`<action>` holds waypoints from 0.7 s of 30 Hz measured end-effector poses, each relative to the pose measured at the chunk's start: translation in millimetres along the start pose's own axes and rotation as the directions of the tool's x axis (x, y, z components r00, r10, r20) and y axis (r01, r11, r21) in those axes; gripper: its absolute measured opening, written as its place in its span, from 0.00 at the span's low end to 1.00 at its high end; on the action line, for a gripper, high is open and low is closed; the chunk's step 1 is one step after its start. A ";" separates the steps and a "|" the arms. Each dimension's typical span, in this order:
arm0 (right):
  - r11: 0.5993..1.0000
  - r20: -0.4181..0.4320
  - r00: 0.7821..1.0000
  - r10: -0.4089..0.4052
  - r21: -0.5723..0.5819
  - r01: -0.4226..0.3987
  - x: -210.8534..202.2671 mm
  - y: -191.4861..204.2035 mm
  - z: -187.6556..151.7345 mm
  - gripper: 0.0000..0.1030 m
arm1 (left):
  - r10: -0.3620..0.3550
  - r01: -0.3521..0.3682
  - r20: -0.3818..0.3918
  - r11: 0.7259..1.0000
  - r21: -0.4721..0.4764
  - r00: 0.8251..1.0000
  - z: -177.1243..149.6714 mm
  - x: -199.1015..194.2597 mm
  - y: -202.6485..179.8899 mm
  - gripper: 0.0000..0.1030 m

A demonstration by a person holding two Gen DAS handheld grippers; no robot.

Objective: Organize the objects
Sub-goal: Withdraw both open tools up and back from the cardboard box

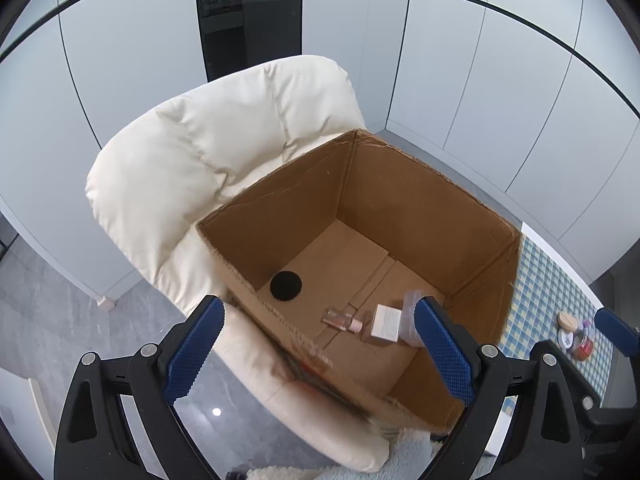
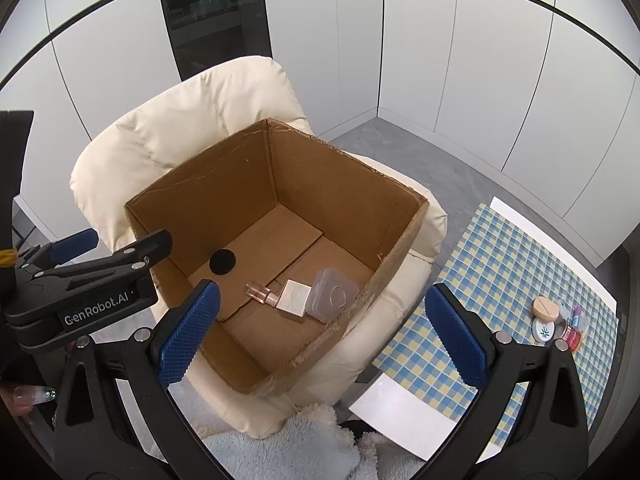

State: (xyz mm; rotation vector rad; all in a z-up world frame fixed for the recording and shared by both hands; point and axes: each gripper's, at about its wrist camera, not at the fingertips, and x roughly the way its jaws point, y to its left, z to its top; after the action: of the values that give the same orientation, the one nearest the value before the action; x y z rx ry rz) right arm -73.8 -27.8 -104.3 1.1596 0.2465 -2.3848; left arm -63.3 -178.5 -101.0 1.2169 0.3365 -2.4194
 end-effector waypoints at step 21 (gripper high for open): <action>1.000 0.033 0.999 -0.008 0.015 0.007 -79.2 -2.4 -38.9 1.00 | -0.041 0.041 -0.008 0.996 0.077 0.999 -55.4 -61.8 -8.0 0.94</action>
State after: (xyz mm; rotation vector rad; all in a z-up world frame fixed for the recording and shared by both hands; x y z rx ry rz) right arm -6.0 14.8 -67.0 1.1263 0.2229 -2.4141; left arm 5.3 -134.4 -83.6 1.2626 0.2747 -2.4847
